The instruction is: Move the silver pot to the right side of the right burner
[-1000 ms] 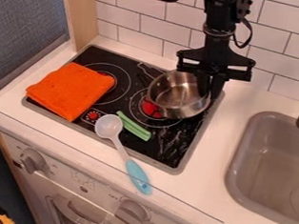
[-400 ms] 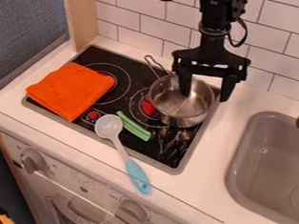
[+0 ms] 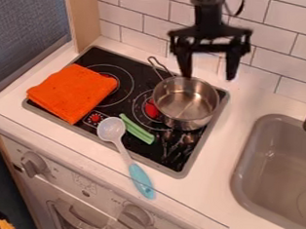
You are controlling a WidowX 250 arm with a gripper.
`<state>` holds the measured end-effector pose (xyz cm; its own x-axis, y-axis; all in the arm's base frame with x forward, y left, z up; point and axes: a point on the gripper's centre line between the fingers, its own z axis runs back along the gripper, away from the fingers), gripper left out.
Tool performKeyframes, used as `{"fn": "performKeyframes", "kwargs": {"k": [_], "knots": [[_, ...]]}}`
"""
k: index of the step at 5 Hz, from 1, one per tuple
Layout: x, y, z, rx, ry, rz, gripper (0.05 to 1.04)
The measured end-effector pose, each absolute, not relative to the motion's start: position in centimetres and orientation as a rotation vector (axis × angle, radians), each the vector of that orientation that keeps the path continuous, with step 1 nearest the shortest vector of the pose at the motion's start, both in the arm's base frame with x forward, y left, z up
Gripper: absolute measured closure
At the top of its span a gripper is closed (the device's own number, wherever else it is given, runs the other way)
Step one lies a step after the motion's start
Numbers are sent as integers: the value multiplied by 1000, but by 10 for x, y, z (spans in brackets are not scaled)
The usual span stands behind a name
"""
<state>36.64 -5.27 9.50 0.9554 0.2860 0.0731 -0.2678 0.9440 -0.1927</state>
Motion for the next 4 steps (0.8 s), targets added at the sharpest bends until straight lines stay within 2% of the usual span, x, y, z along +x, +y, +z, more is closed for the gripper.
{"fn": "performKeyframes", "kwargs": {"k": [1, 4], "knots": [[361, -52, 123, -185, -148, 269, 83], [361, -52, 127, -187, -157, 269, 83]]}}
